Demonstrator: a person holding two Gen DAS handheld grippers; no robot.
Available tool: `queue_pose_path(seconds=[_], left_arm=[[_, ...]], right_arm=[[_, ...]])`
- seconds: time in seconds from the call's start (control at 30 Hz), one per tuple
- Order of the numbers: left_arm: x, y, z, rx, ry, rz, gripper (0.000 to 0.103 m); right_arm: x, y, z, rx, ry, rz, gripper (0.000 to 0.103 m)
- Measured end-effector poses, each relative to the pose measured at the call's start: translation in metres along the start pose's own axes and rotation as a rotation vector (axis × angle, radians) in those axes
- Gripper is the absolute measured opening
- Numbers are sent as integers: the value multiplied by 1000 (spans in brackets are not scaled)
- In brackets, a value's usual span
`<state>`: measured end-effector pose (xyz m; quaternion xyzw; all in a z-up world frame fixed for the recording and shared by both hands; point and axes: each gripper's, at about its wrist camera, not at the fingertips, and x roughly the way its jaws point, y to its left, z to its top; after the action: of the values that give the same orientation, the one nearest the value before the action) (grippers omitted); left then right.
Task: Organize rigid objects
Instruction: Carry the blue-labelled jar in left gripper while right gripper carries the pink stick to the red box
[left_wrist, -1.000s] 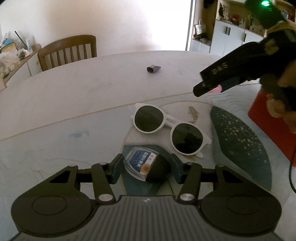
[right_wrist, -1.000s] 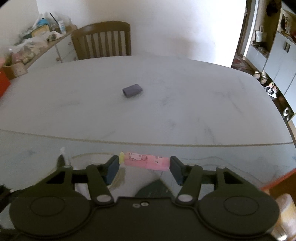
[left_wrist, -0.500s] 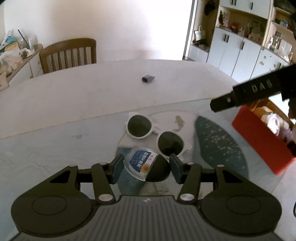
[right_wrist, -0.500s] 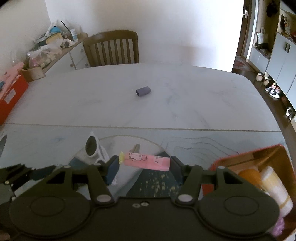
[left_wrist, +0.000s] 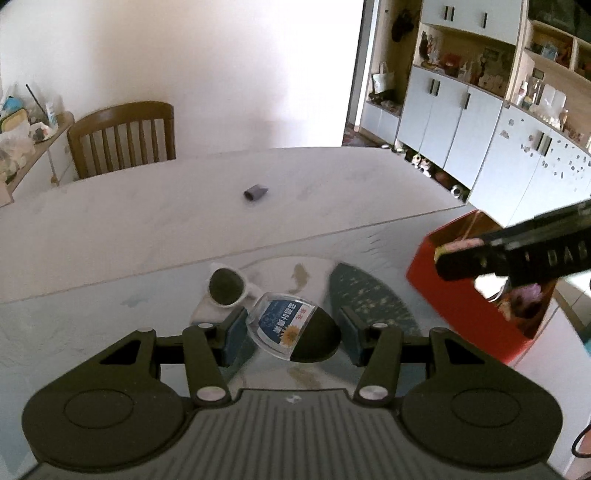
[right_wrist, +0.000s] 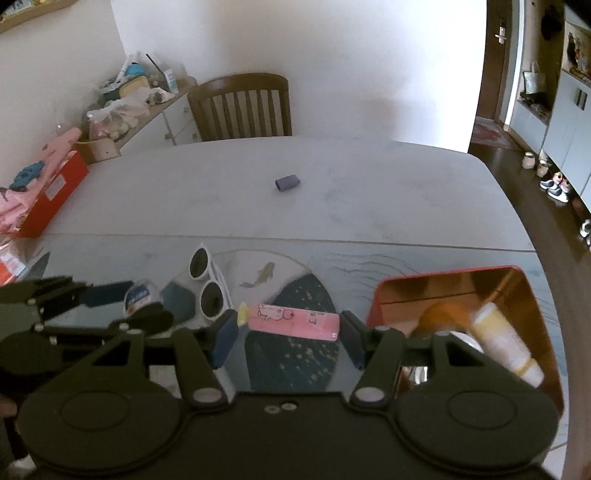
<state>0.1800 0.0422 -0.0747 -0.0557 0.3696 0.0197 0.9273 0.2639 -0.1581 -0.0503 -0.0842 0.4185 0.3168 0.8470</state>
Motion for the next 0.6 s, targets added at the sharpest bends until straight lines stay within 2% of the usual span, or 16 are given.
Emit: queue_pose_path(seconds=[0.27, 0.6], left_arm=[[-4, -47, 20, 1, -29, -14, 53], [13, -117, 41, 37, -39, -46, 53]], right_arm=[[-28, -41, -28, -33, -12, 3, 59], [-44, -93, -51, -59, -5, -15, 59]])
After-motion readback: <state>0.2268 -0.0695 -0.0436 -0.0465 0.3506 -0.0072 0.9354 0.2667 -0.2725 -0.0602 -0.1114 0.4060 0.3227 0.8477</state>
